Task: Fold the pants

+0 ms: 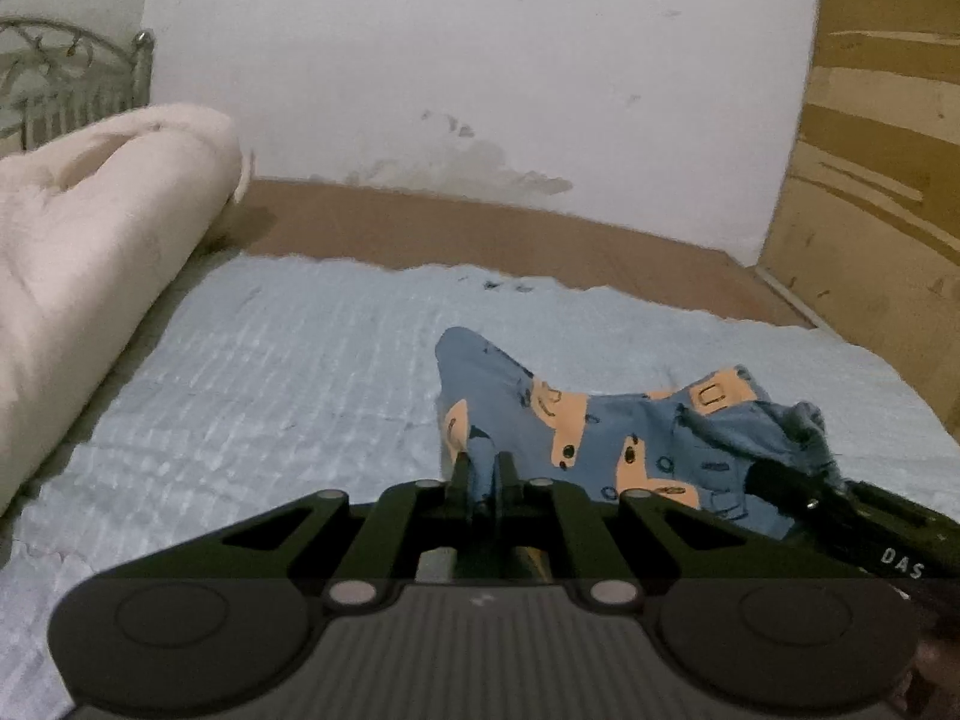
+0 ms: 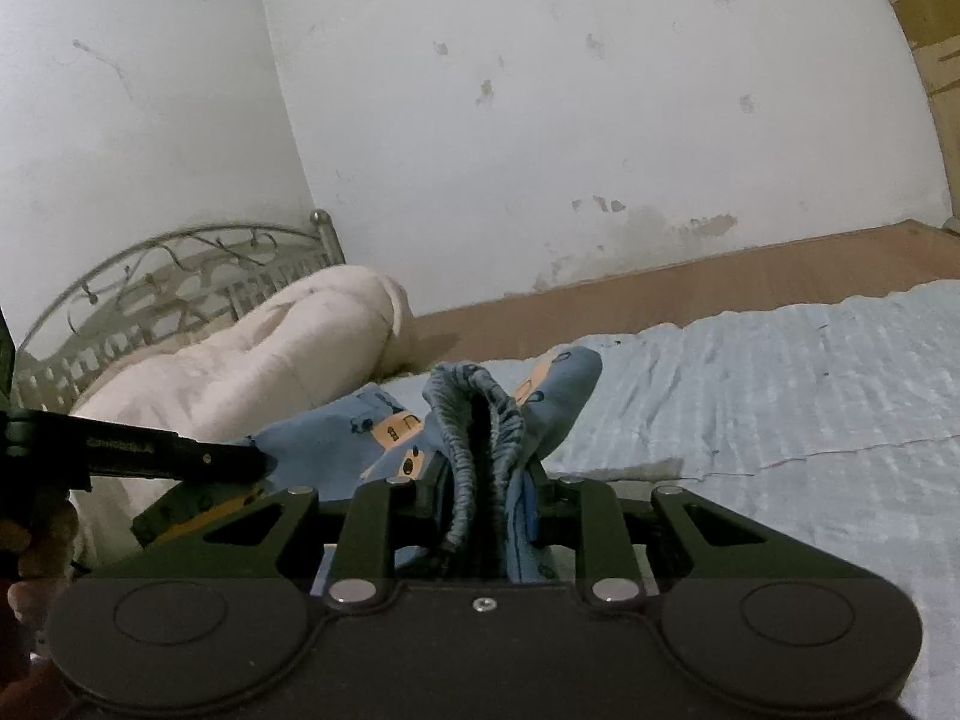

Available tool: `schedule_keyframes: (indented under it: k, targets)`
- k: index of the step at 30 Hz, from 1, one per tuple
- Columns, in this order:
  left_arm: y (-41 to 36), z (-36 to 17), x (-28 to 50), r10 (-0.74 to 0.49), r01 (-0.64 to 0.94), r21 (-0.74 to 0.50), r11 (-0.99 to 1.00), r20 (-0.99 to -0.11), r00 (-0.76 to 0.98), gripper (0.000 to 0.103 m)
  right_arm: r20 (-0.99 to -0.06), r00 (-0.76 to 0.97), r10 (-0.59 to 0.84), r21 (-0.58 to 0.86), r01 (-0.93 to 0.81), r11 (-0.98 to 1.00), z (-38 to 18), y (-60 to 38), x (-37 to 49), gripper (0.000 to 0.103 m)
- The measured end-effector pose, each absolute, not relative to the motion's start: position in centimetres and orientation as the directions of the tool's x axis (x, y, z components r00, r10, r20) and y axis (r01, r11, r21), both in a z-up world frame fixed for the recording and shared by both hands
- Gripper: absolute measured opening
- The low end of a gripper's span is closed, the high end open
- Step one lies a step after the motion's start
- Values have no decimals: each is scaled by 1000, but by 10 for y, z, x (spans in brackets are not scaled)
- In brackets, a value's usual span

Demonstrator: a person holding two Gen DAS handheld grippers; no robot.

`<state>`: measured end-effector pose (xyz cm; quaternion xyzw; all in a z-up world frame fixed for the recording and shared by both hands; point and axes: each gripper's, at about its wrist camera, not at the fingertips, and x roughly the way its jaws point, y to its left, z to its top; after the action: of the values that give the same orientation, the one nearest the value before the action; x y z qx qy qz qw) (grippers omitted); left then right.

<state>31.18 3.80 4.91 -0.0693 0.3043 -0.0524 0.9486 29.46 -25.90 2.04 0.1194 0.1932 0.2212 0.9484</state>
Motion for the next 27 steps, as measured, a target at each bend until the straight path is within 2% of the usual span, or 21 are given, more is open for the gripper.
schedule_keyframes:
  k: [8,22,25,27]
  targets:
    - [38,19,321,-115,15,-167,986,-609,784,5,-390,810,437,255,-361,897,10,-237,314,24]
    - [30,-1,324,-102,4,-146,989,-669,736,9,-476,788,390,278,-285,917,-12,-242,319,27]
    - [30,-1,324,-96,-5,-145,989,-677,729,12,-484,788,380,274,-276,921,-14,-243,319,29]
    - [30,-1,323,-94,-8,-145,989,-680,727,13,-492,789,368,269,-264,926,-14,-243,319,35]
